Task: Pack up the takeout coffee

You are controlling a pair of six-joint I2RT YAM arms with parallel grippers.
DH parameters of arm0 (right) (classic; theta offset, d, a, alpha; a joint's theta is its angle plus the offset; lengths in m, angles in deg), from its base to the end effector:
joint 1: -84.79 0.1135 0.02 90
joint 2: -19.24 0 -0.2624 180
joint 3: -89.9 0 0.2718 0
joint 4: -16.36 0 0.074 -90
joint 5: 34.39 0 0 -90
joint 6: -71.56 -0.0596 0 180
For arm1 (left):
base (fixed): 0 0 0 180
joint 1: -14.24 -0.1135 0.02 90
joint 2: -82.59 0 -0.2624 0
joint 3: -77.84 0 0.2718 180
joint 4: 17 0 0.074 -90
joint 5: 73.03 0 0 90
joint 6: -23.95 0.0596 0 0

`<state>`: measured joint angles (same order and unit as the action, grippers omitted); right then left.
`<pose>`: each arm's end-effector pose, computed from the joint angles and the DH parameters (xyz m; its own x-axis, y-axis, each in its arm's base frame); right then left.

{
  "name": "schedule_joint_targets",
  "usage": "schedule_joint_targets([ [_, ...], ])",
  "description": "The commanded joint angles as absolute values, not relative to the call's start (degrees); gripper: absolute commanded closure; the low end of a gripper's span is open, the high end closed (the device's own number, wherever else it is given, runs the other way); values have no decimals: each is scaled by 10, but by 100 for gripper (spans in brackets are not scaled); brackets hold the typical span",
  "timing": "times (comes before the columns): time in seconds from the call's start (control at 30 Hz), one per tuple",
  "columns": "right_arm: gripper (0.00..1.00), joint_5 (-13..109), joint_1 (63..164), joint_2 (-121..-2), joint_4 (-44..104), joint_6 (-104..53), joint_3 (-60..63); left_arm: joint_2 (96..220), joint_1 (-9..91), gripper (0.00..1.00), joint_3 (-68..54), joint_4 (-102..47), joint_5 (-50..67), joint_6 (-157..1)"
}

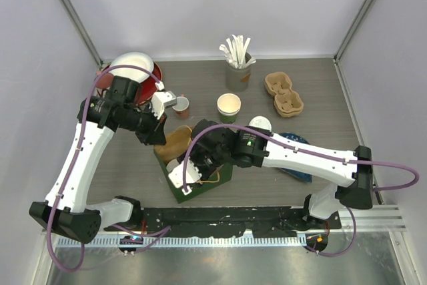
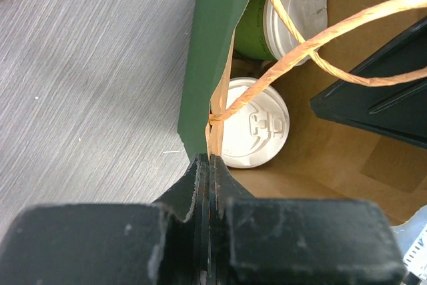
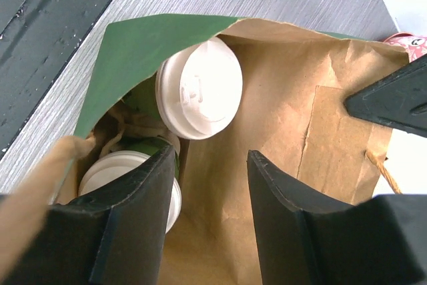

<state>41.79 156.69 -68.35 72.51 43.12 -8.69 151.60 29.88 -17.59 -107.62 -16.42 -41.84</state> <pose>0.1010 0.3550 0.3340 0.7527 -0.4454 -0.4848 -0.6582 -0.5251 -0.5395 0.2062 -0.0918 0.3680 -0.6038 0.5246 -0.6001 0.7712 0.5749 -0.2734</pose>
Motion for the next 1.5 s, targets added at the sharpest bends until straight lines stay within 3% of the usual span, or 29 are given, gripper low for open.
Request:
schedule_joint_targets([
  [0.0, 46, 410, 1567, -647, 704, 448, -77, 1513, 298, 100, -187, -1092, -147, -418],
  [0.2, 44, 428, 1562, -626, 704, 446, -63, 1513, 297, 100, -188, -1089, -141, -419],
  [0.63, 24, 452, 1555, -578, 649, 404, -48, 1519, 297, 100, -186, -1089, -142, -412],
  [1.47, 21, 508, 1547, -504, 645, 341, -35, 1520, 297, 100, -182, -1089, -146, -403],
])
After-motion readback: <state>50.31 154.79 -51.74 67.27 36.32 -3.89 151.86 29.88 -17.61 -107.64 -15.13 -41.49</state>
